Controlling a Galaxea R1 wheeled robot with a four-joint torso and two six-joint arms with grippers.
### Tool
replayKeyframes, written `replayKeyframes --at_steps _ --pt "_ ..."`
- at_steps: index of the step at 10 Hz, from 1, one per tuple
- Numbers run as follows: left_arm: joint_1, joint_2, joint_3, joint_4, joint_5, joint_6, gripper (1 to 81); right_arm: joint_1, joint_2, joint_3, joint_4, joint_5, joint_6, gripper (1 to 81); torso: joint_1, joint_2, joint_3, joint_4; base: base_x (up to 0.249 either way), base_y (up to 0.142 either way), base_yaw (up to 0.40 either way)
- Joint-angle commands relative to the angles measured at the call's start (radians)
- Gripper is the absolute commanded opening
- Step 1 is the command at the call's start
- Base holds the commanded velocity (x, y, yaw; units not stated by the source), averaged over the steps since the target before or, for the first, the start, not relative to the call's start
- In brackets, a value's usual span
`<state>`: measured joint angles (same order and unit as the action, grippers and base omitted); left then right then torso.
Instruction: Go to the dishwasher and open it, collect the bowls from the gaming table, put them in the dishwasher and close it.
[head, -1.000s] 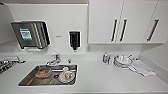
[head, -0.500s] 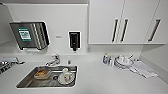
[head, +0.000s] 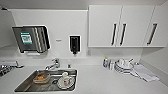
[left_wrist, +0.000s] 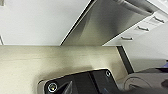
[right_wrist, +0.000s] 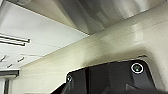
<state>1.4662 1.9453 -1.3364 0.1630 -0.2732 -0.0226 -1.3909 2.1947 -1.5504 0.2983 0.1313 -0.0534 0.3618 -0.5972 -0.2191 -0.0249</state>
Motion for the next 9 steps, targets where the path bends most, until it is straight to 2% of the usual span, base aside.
replayKeyframes --at_steps 1,2,3,4,8,9 --pt "-0.045 -0.158 0.166 0.159 0.006 0.006 81.1 0.091 -0.077 0.044 0.015 -0.048 0.035 81.1 0.062 -0.095 -0.064 0.000 0.000 0.000 0.000" --pt "-0.045 -0.183 0.197 0.190 0.006 0.004 81.1 0.100 -0.091 0.052 0.015 -0.048 0.047 81.1 0.081 -0.128 -0.097 0.000 0.000 0.000 0.000" --pt "-0.045 -0.213 0.230 0.216 0.006 0.004 81.1 0.115 -0.111 0.079 0.015 -0.050 0.058 81.1 0.097 -0.155 -0.111 0.000 0.000 0.000 0.000" --pt "-0.045 -0.236 0.252 0.228 0.006 0.004 81.1 0.130 -0.125 0.102 0.015 -0.050 0.067 81.1 0.114 -0.182 -0.136 0.000 0.000 0.000 0.000" --pt "-0.046 -0.296 0.270 0.236 -0.007 0.004 81.1 0.195 -0.175 0.193 0.015 -0.047 0.101 81.1 0.206 -0.327 -0.273 0.000 0.000 0.000 0.000" --pt "-0.060 -0.307 0.263 0.234 -0.038 0.003 81.1 0.209 -0.192 0.222 0.015 -0.045 0.101 81.1 0.230 -0.364 -0.214 0.000 0.000 0.000 0.000"
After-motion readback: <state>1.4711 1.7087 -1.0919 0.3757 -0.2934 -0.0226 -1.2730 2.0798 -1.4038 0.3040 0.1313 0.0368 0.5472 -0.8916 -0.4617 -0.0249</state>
